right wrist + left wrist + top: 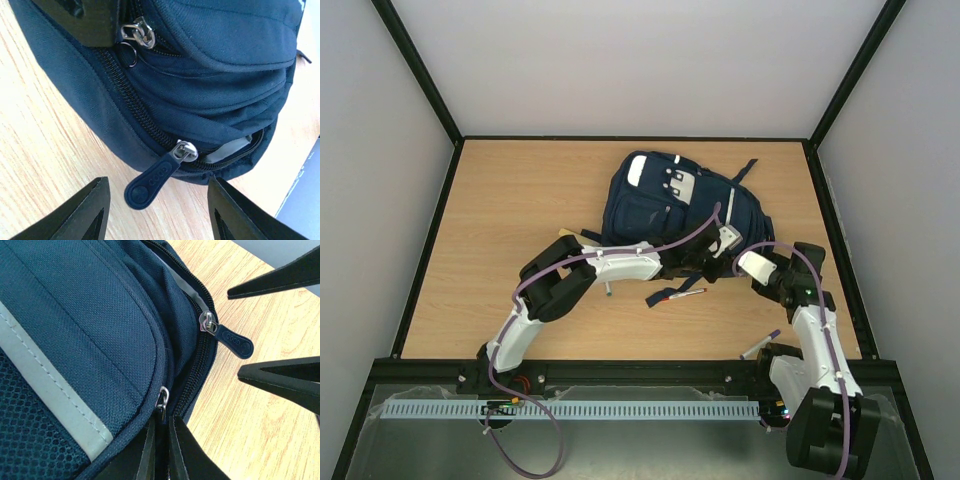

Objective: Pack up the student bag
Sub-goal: Zip the student bag at the center of the board.

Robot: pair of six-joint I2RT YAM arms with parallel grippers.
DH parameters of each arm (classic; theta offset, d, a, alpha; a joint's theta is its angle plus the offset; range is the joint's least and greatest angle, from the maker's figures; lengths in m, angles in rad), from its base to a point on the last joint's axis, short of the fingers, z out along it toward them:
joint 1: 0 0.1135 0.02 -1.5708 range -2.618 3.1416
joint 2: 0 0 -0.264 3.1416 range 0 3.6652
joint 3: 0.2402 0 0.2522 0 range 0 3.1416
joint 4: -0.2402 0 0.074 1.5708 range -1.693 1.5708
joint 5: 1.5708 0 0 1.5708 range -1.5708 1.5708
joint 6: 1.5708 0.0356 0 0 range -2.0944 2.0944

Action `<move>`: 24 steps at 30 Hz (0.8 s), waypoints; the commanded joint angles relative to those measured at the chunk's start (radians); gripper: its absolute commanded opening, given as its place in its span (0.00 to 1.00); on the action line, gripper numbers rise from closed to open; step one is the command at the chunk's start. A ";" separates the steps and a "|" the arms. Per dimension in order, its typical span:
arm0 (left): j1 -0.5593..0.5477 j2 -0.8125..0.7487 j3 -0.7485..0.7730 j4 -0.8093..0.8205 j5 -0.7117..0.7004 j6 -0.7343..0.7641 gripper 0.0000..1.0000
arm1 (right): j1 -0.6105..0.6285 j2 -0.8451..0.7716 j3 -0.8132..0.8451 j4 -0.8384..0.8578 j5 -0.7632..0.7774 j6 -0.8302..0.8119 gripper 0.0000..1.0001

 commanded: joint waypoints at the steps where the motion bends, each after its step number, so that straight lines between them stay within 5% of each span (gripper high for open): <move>1: 0.004 0.000 0.056 0.045 0.020 0.010 0.02 | 0.011 0.023 -0.016 0.063 0.009 -0.036 0.54; 8: 0.004 -0.002 0.055 0.041 0.019 0.012 0.02 | 0.022 0.058 -0.010 0.116 0.024 -0.016 0.43; 12: 0.004 -0.002 0.053 0.040 0.018 0.014 0.03 | 0.023 0.083 0.032 0.093 0.024 0.026 0.25; 17: 0.004 -0.008 0.038 0.038 0.007 0.019 0.02 | 0.023 0.161 0.159 -0.049 0.023 0.102 0.07; 24: 0.005 -0.045 -0.037 0.063 -0.024 0.032 0.02 | 0.015 0.291 0.311 -0.331 -0.041 0.189 0.01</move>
